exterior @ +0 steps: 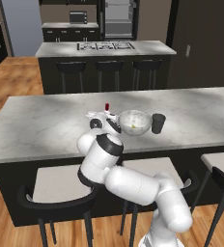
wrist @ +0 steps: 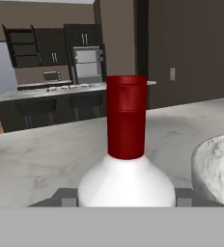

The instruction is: There is a bowl on the dining counter. Grab a lemon wedge from the fridge and place it in the bowl. Then get the liquor bottle and glass cup from the cabinet and place them next to the bowl.

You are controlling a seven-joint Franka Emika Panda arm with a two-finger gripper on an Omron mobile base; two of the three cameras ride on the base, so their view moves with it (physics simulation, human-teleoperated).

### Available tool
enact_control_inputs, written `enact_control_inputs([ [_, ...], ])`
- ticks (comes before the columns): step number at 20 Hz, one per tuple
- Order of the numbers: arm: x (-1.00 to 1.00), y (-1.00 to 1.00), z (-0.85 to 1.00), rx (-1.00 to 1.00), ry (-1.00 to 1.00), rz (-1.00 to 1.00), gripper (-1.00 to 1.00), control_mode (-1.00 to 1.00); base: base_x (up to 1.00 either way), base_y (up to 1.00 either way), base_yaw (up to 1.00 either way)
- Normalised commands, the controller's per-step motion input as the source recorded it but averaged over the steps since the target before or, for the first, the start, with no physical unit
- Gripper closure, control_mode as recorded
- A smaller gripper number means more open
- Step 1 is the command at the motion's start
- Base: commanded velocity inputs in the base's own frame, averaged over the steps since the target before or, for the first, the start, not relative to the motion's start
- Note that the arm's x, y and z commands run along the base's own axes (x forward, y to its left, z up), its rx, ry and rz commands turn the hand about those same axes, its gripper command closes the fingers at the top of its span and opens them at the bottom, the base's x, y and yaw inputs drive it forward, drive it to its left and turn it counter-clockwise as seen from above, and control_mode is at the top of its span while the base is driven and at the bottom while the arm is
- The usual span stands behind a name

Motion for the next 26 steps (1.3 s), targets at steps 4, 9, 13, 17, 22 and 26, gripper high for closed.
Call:
enact_control_inputs([
  [4,0.00,0.00,0.00,-0.01,-0.12,-0.03,1.00,-1.00,0.00,0.00,0.00],
  [9,0.00,0.00,-0.05,-0.01,-0.09,-0.03,1.00,-1.00,0.00,0.00,0.00],
  [13,0.10,0.00,-0.31,-0.02,-0.01,-0.04,1.00,-1.00,0.00,0.00,0.00],
  [17,0.28,0.00,-0.30,0.00,0.01,-0.03,1.00,-1.00,0.00,0.00,0.00],
  [22,0.30,0.05,-0.30,0.00,0.02,-0.02,1.00,-1.00,0.00,0.00,0.00],
  [26,0.05,0.16,-0.22,-0.01,0.01,-0.01,-1.00,-1.00,0.00,0.00,0.00],
])
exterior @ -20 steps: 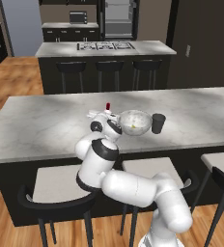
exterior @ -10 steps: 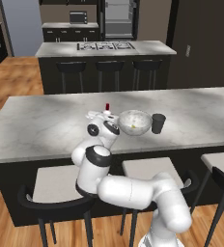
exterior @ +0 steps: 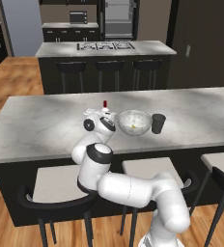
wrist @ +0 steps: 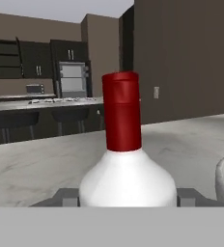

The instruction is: There is a bowl on the dining counter. Grab a lemon wedge from the fridge and place it in the bowl. Then get the liquor bottle and glass cup from the cabinet and place them next to the bowl.

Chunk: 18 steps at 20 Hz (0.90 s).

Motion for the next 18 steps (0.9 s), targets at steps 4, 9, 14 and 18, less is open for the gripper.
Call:
enact_control_inputs([
  [4,0.00,0.05,-0.03,0.00,0.00,0.00,-1.00,-1.00,0.00,0.00,0.00],
  [9,0.00,0.00,0.00,0.00,0.00,0.00,-1.00,-1.00,0.00,0.00,0.00],
  [14,0.00,0.00,0.00,0.00,0.00,0.00,-1.00,-1.00,0.00,0.00,0.00],
  [18,-0.01,0.00,0.18,0.00,-0.02,0.00,-1.00,-1.00,0.00,0.00,0.00],
])
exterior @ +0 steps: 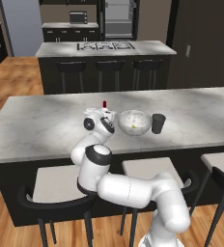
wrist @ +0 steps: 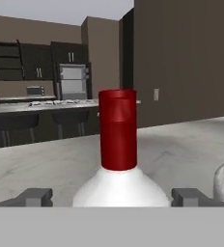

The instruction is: There is a bowl on the dining counter. Grab a lemon wedge from the fridge and place it in the bowl. Then get the liquor bottle and glass cup from the cabinet and place them next to the bowl.

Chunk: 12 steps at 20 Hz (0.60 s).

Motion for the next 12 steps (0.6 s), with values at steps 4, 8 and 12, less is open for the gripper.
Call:
enact_control_inputs([
  [4,-0.20,0.00,0.45,0.00,-0.07,0.00,-1.00,-1.00,0.00,0.00,0.00],
  [8,-0.42,0.00,0.61,0.00,-0.12,0.00,-1.00,-1.00,0.00,0.00,0.00],
  [12,-0.57,0.00,0.79,0.00,-0.14,0.00,-1.00,-1.00,0.00,0.00,0.00],
])
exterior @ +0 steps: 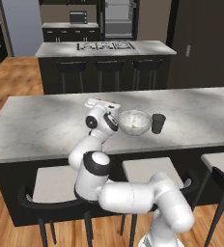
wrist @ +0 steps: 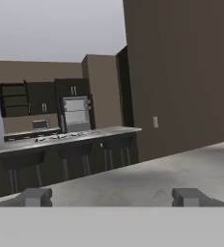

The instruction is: There is a bowl on the dining counter. Grab a lemon wedge from the fridge and place it in the bowl. Then get the liquor bottle and glass cup from the cabinet and place them next to the bowl.

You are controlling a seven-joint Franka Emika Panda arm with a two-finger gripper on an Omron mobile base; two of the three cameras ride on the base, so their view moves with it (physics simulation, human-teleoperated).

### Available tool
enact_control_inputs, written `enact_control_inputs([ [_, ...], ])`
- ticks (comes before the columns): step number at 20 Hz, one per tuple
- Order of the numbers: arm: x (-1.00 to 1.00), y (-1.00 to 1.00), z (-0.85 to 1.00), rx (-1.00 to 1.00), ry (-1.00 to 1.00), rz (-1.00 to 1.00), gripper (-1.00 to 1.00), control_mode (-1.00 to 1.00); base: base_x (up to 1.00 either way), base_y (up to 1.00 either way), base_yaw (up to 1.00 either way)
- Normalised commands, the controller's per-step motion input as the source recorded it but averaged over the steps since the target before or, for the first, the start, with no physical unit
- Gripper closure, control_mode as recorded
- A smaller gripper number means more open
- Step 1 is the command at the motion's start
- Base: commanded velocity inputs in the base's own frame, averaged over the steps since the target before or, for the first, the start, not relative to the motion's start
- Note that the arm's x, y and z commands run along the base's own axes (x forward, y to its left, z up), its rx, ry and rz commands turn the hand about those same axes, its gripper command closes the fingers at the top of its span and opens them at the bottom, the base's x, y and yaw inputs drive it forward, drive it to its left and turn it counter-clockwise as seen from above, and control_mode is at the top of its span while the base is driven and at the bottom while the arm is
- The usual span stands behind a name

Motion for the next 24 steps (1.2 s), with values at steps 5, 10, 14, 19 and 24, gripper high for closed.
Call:
enact_control_inputs([
  [5,-0.77,0.00,0.94,0.04,-0.12,0.00,-1.00,-1.00,0.00,0.00,0.00],
  [10,-0.94,0.00,1.00,0.15,-0.03,0.00,-1.00,-1.00,0.00,0.00,0.00],
  [14,-0.88,0.00,1.00,0.19,0.00,0.00,-1.00,-1.00,0.00,0.00,0.00],
  [19,-0.79,0.00,1.00,0.21,0.06,0.00,-1.00,-1.00,0.00,0.00,0.00],
  [24,-0.81,-0.01,0.92,0.14,0.20,0.00,-1.00,-1.00,0.00,0.00,0.00],
])
